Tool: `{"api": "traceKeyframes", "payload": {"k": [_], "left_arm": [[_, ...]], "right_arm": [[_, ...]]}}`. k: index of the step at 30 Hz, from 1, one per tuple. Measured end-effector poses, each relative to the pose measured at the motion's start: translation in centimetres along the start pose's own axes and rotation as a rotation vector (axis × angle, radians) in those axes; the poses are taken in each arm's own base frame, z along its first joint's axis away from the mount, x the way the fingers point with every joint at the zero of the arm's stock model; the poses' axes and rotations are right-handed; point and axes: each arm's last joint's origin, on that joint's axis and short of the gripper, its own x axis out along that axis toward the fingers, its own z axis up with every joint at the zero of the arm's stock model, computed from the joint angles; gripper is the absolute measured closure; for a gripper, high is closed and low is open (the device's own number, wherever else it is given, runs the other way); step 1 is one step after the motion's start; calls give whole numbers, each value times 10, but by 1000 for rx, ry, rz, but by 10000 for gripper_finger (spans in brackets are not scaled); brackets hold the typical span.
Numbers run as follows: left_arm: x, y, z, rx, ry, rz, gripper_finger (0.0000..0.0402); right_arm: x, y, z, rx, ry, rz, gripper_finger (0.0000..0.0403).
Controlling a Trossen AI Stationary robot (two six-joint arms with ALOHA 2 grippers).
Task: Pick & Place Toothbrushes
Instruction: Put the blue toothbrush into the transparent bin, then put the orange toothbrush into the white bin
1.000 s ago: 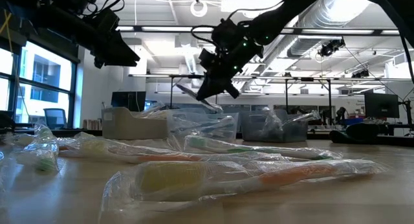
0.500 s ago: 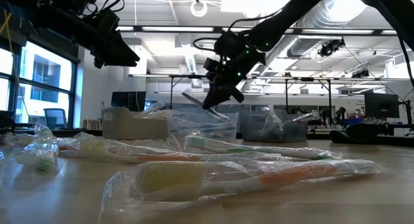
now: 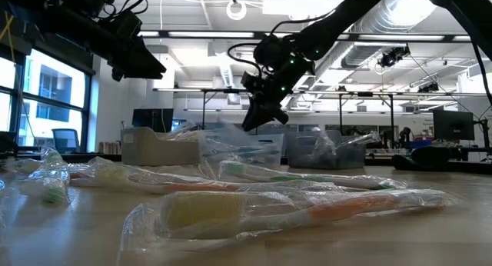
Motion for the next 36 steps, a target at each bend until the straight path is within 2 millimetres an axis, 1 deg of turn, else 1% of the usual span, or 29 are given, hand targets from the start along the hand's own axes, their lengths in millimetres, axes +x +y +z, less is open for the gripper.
{"api": "traceKeyframes", "payload": {"k": [6, 10, 15, 18, 20, 24, 28, 31, 36], "left_arm": [[0, 0, 0, 0, 0, 0, 238], [0, 0, 0, -1, 5, -2, 238], [0, 0, 0, 26, -3, -2, 238], [0, 0, 1, 27, -7, -3, 238], [0, 0, 0, 23, 1, -2, 238], [0, -1, 0, 18, 4, -25, 238], [0, -1, 0, 18, 4, -35, 238], [0, -1, 0, 18, 4, -35, 238], [0, -1, 0, -13, 5, -35, 238]], "right_arm": [[1, 6, 7, -16, 24, -19, 275], [-3, 11, 17, -36, 61, -61, 263], [-19, 13, 33, -17, 34, -86, 278], [-27, 15, 41, 53, 12, -105, 291], [-32, 14, 47, 130, -13, -127, 297], [-33, 21, 58, 208, -34, -150, 305], [-34, 30, 68, 190, -53, -134, 306], [-35, 34, 77, 168, -84, -157, 306], [-37, 37, 87, 378, -123, -213, 306]]}}
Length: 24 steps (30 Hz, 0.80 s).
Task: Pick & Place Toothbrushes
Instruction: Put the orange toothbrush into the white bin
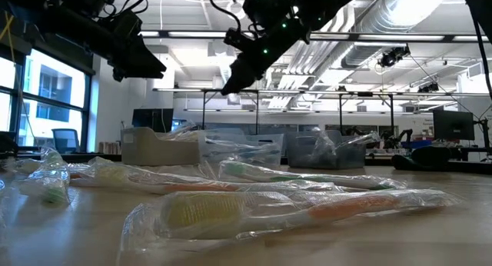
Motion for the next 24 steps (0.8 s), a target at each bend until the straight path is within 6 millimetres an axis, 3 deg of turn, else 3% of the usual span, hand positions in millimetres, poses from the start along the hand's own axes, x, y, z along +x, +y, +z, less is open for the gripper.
{"api": "traceKeyframes", "payload": {"k": [3, 12, 17, 24], "left_arm": [[0, 0, 0, -14, 0, 0, 238], [0, 1, -6, -23, 62, 6, 238], [0, 1, -8, -25, 77, 7, 238], [0, 1, -7, -25, 75, 7, 238]], "right_arm": [[-2, 2, -3, 109, 37, 15, 306], [-25, -3, -28, 108, 293, 157, 306], [-49, -8, -33, 224, 170, 359, 306], [-90, -21, -50, 298, -11, 296, 306]]}}
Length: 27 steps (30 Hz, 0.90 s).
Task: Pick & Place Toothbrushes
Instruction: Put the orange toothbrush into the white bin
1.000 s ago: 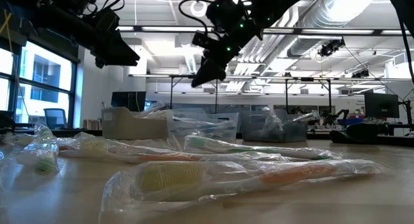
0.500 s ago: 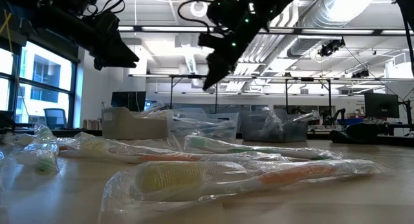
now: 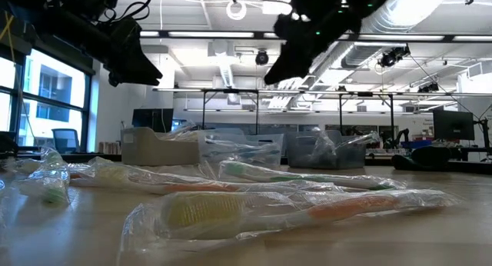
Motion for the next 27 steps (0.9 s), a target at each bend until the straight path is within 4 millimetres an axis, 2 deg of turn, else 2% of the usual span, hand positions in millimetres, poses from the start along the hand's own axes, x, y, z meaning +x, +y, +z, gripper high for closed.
{"api": "traceKeyframes", "payload": {"k": [6, 12, 17, 27], "left_arm": [[0, 0, 0, 0, 0, 0, 238], [0, 0, 0, 0, 0, 0, 238], [0, 0, 0, 0, 0, 0, 238], [0, -1, 7, -1, -72, -10, 238]], "right_arm": [[-35, 1, -24, 54, -141, -35, 306], [-58, 4, -47, 19, -182, -68, 306], [-67, 6, -60, 5, -115, -101, 306], [-68, 6, -58, -114, -123, -123, 306]]}}
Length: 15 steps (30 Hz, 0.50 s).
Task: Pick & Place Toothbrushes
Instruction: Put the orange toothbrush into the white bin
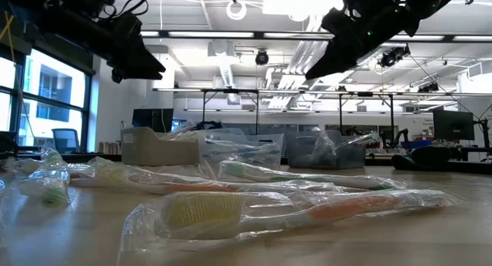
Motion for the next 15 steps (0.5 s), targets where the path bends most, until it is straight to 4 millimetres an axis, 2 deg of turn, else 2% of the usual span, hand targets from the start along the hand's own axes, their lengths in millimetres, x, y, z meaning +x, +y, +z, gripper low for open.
{"api": "traceKeyframes", "payload": {"k": [7, 12, 15], "left_arm": [[0, -1, 7, -48, -73, -13, 238], [0, -1, 8, -56, -80, 2, 238], [0, 0, 5, -85, -55, 22, 238]], "right_arm": [[0, 2, 8, -12, -78, -5, 306], [0, 1, 6, -22, -55, -12, 311], [0, -4, 5, 1, -42, -77, 320]]}}
